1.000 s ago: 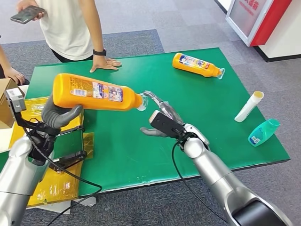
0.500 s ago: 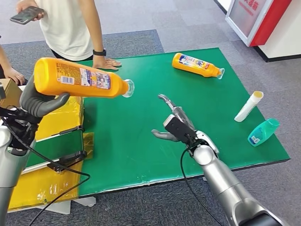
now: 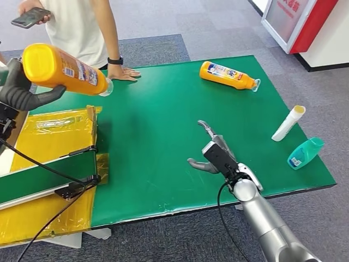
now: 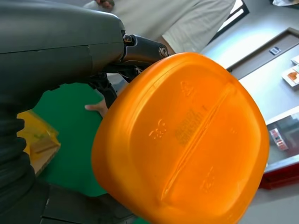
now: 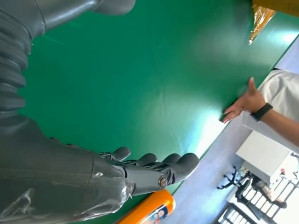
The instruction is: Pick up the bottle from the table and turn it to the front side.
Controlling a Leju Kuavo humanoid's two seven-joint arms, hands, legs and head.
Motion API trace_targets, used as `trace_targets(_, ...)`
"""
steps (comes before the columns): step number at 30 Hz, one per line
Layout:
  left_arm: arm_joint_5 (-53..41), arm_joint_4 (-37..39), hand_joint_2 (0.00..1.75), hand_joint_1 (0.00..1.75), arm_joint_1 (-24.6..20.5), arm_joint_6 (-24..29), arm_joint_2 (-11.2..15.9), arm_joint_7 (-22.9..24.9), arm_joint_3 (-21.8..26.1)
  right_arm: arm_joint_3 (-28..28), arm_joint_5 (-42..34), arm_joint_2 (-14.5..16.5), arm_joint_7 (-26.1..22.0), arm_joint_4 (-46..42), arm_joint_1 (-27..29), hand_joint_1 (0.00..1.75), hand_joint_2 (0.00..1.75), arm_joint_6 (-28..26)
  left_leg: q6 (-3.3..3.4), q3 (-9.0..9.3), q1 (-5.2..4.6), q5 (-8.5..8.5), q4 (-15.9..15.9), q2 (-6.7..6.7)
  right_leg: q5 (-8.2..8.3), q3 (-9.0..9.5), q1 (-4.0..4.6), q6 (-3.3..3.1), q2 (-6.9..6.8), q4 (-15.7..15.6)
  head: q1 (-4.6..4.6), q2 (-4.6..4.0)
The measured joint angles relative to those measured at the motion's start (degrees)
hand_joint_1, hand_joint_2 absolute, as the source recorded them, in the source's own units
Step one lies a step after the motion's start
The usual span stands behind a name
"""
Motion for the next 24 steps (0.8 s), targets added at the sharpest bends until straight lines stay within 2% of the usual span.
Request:
trace_targets(6, -1.0, 0.8, 1.75, 1.75, -2.9, 0.3, 1.0, 2.4, -1.4, -0.5, 0.1, 0.0, 0.0, -0.2, 0.4, 0.00, 1.75, 0.3, 0.00, -0.02, 0.00, 0.01, 0.0, 0.00, 0.01, -0.03, 0.00, 0.00, 0.00, 0.0, -0.01, 0.00)
trace_targets(12, -4.5, 7.8, 1.75, 1.75, -12.2, -1.2, 1.6, 8.4, -5.7, -0.6, 0.0, 0.0, 0.0, 0.1, 0.1, 0.00, 1.75, 1.1, 0.00, -0.07, 0.00, 0.08, 0.0, 0.00, 0.10, -0.07, 0.00, 0.00, 0.00, 0.0, 0.00, 0.00)
trace_targets(17, -10.5, 12.5, 1.75, 1.75, -17.8, -2.8, 2.4, 11.6, -11.1, -0.6, 0.0, 0.0, 0.0, 0.7, 0.0, 0.00, 1.75, 1.3, 0.00, -0.09, 0.00, 0.10, 0.0, 0.00, 0.11, -0.07, 0.00, 0.01, 0.00, 0.0, -0.01, 0.00)
trace_targets(24, -14.6, 14.9, 1.75, 1.75, -21.4, -2.5, 3.0, 12.5, -15.8, -0.6, -0.1, 0.1, 0.0, 1.0, 0.0, 0.00, 1.75, 1.3, 0.00, -0.13, 0.00, 0.10, 0.0, 0.00, 0.11, -0.09, -0.01, 0.01, 0.00, 0.0, -0.01, 0.00)
